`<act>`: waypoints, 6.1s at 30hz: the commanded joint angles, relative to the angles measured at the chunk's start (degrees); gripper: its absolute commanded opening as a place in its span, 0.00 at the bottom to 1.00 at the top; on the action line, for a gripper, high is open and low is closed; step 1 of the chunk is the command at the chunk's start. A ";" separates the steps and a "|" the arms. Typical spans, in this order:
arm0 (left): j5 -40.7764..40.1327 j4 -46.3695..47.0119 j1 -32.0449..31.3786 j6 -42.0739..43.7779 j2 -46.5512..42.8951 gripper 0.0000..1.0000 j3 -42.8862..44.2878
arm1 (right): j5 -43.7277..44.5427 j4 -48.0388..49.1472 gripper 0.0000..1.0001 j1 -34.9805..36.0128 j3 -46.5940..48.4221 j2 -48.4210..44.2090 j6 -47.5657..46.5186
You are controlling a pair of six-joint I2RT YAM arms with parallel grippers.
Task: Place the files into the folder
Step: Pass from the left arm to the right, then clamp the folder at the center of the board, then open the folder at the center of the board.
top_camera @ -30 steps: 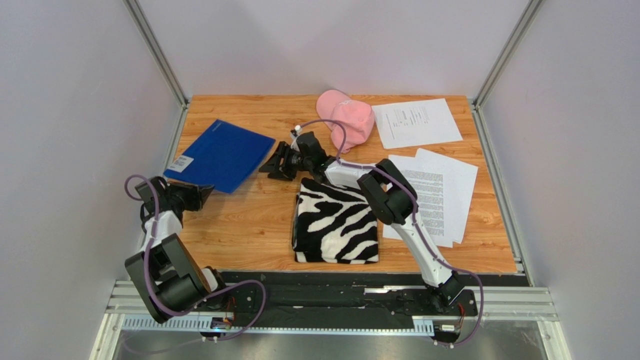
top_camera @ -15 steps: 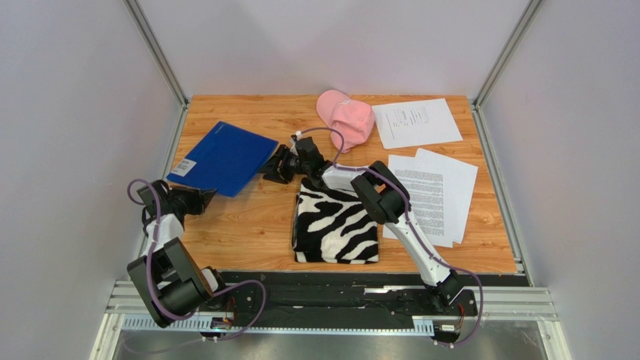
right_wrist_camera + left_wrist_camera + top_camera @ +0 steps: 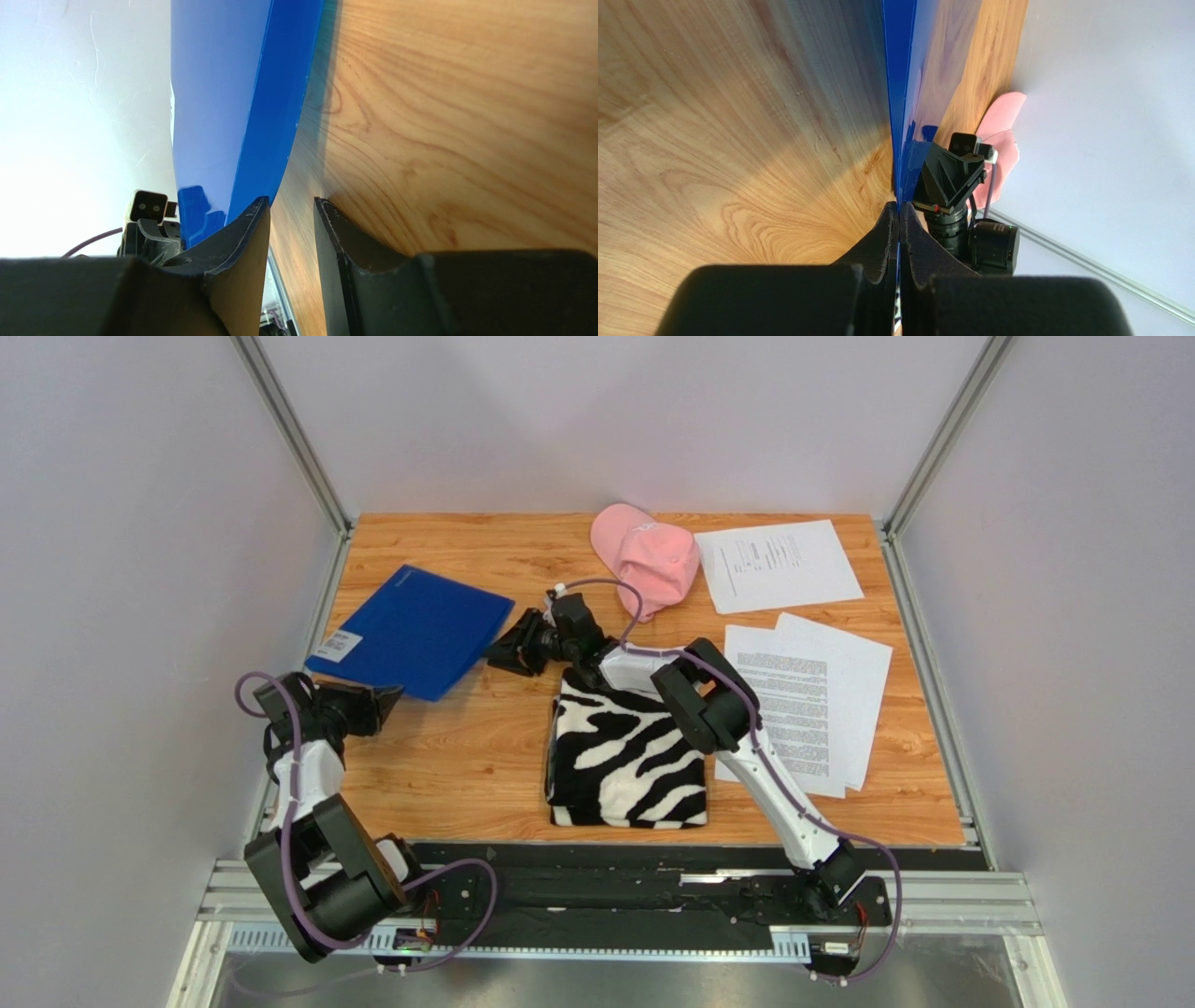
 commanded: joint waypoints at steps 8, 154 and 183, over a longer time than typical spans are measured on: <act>0.90 -1.27 -1.61 -0.43 -1.87 0.00 -2.28 | 0.70 4.35 0.39 -0.05 6.44 4.24 5.18; -18.26 -35.30 -25.17 37.98 24.41 0.27 64.27 | -17.13 -46.81 0.00 -6.29 28.77 -17.30 -35.16; -36.44 -37.83 -20.95 45.18 54.38 0.00 66.10 | -24.53 -31.42 0.00 -12.10 39.40 5.47 -44.29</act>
